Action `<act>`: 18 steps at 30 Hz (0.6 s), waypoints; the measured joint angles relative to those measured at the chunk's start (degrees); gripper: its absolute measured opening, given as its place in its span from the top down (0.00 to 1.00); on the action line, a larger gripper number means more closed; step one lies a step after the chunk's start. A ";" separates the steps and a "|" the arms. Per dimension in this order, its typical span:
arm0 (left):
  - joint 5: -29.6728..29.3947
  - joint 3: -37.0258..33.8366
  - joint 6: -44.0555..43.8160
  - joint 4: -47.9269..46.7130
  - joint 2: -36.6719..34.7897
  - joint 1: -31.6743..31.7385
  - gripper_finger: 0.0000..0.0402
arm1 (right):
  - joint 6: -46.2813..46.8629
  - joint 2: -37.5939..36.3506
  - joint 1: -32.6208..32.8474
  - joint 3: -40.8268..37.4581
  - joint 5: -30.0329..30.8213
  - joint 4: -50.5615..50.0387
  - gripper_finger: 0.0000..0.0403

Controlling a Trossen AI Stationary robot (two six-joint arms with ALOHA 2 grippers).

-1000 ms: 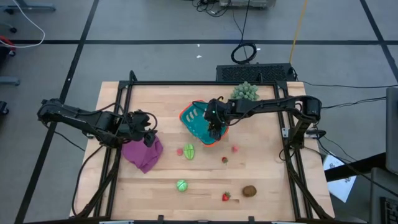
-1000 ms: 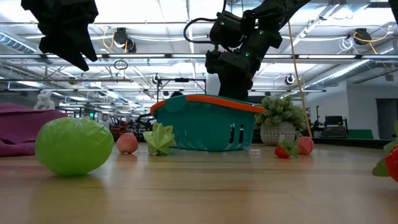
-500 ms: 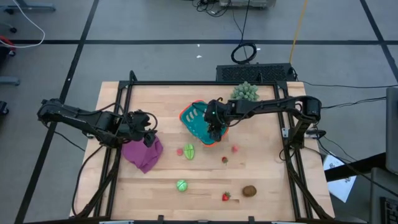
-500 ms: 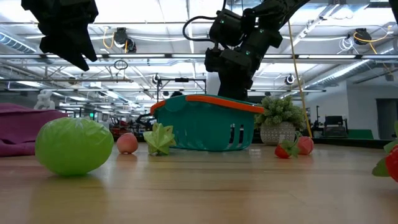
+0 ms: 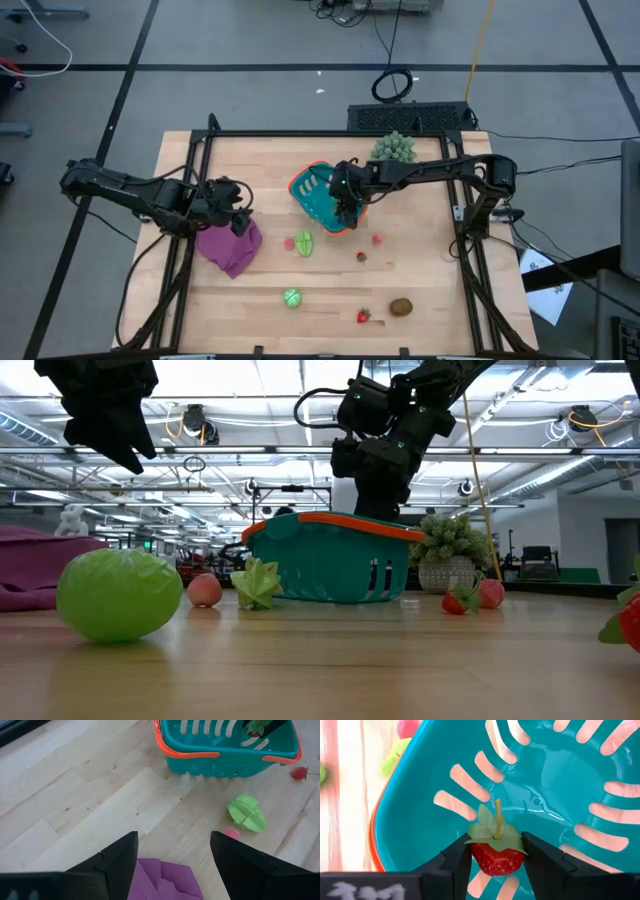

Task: Pick and placing Produce into tupperware
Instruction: Put the top right red strawberry into the blue basket

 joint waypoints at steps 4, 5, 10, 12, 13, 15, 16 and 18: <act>-0.32 0.00 0.06 0.01 0.00 0.02 0.37 | -0.02 0.00 0.00 0.00 0.00 0.70 0.62; -0.34 0.00 0.10 0.02 0.00 0.01 0.37 | -0.06 0.00 0.00 0.00 0.00 0.82 0.62; -0.35 0.00 0.12 0.01 0.00 0.00 0.37 | -0.27 0.00 -0.06 -0.02 0.04 1.25 0.62; -0.37 0.00 0.11 0.02 0.00 0.01 0.37 | -0.57 0.22 -0.26 -0.02 0.04 1.74 0.62; -0.37 0.00 0.10 0.02 0.00 0.00 0.37 | -0.83 0.71 -0.39 -0.02 0.04 2.32 0.62; -0.37 0.00 0.10 0.02 0.00 0.00 0.37 | -1.26 1.87 -0.81 -0.03 0.07 2.56 0.62; -0.37 0.00 0.10 0.02 0.00 0.00 0.37 | -1.30 2.60 -1.00 -0.06 0.09 2.24 0.62; -0.38 0.00 0.10 0.02 0.01 0.02 0.37 | -1.66 3.99 -1.49 -0.05 0.28 2.46 0.62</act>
